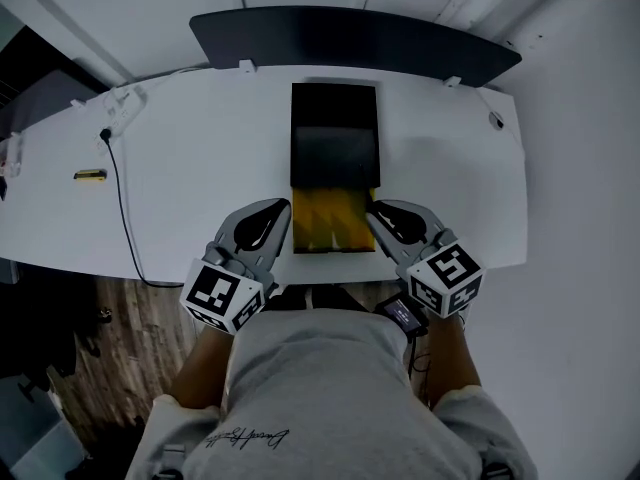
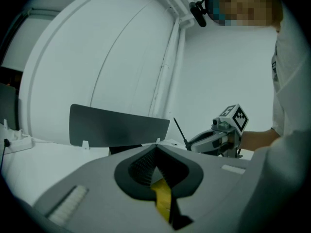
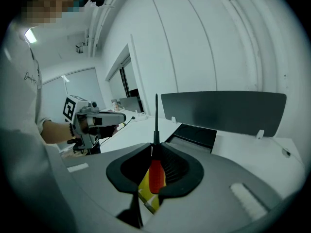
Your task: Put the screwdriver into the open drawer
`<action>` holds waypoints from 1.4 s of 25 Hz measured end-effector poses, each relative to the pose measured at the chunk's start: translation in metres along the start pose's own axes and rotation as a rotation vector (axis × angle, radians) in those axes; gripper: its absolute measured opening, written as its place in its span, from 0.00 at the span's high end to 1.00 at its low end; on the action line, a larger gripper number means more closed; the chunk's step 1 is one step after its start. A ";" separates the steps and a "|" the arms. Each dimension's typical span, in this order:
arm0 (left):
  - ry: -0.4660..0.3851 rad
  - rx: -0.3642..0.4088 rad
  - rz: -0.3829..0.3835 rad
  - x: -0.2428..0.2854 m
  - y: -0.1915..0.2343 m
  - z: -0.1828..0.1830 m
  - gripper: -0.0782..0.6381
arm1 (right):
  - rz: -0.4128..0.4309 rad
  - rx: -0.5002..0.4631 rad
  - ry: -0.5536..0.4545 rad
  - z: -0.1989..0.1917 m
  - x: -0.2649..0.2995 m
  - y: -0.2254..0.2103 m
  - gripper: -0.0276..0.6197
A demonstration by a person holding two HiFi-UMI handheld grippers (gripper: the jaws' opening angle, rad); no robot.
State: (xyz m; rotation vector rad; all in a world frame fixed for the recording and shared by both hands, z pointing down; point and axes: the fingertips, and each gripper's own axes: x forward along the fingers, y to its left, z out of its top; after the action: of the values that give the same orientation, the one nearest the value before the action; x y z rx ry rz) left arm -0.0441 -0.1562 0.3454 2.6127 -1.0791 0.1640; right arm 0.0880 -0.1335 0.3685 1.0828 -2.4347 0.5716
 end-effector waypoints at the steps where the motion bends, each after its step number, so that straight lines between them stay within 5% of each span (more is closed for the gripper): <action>1: 0.002 -0.002 0.001 0.001 0.000 -0.002 0.89 | 0.001 -0.005 0.008 -0.002 0.002 0.000 0.84; 35: 0.080 -0.050 0.026 0.012 0.020 -0.054 0.89 | 0.016 -0.025 0.208 -0.082 0.061 -0.021 0.84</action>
State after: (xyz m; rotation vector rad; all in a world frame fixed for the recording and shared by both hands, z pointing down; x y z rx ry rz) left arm -0.0487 -0.1603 0.4040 2.5263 -1.0758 0.2425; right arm 0.0836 -0.1401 0.4725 0.9445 -2.2661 0.6242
